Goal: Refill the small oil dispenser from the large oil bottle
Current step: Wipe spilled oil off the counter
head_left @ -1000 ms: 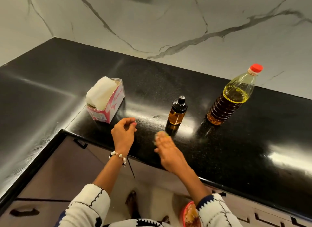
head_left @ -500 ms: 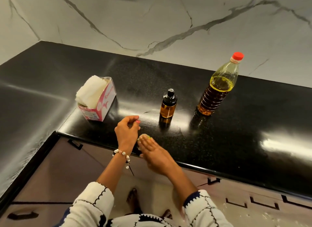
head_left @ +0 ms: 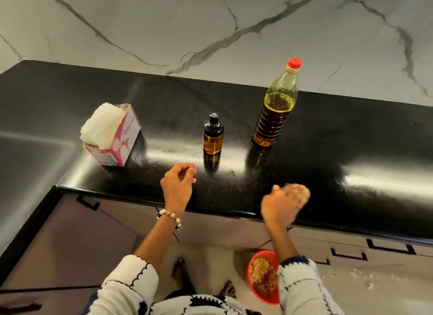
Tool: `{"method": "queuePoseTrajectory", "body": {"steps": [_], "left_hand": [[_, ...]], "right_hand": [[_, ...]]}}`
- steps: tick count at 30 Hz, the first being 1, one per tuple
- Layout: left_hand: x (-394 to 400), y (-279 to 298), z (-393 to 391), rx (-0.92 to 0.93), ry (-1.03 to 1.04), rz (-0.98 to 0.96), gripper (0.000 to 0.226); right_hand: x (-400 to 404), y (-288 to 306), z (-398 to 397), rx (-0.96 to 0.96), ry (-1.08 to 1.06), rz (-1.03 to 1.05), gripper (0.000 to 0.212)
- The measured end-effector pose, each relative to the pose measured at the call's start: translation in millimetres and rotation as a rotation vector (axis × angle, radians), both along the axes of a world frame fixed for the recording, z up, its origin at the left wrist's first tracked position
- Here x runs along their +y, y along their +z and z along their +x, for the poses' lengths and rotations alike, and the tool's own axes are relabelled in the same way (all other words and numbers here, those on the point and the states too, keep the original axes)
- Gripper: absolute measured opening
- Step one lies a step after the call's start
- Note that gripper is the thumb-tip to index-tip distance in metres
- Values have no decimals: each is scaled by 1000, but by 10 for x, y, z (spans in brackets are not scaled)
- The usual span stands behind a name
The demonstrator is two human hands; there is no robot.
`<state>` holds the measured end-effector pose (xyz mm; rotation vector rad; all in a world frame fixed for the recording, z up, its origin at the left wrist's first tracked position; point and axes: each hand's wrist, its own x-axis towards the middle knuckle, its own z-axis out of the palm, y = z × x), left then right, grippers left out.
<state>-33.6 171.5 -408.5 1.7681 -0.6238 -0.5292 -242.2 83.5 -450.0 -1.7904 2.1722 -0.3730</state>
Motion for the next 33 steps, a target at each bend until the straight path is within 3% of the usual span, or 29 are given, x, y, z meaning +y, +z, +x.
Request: {"method": "queuePoseTrajectory", "body": {"steps": [5, 7, 10, 15, 19, 22, 24, 26, 28, 30, 31, 33], "left_hand": [[-5, -8, -160, -24, -35, 16, 9], [-9, -3, -217, -18, -39, 10, 9], [-10, 1, -289, -5, -55, 0, 8], [-37, -47, -435, 42, -84, 26, 8], [-108, -35, -526, 48, -88, 23, 9], [-150, -17, -603, 72, -95, 21, 11], [-163, -21, -652, 77, -111, 24, 12], [-172, -19, -686, 87, -121, 25, 13], [-181, -4, -695, 86, -132, 27, 13], [-190, 22, -684, 92, -154, 33, 13], [-193, 41, -672, 100, -166, 39, 13], [-203, 113, -653, 117, -196, 48, 12]], "right_hand": [[618, -241, 793, 14, 655, -141, 58], [686, -192, 760, 61, 941, -160, 54], [456, -213, 327, 86, 1196, -201, 72], [158, -348, -640, -21, 888, -235, 49], [208, -400, -979, -49, 405, -333, 49], [384, -444, -732, -82, 222, -290, 58], [507, -465, -508, -201, 271, -213, 50], [570, -427, -352, -160, 489, -228, 50], [565, -405, -257, -78, 744, -398, 44], [531, -256, -187, -221, 792, -466, 34], [509, -142, -154, -370, 695, -428, 28], [460, 123, -126, -835, 358, -139, 21]]}}
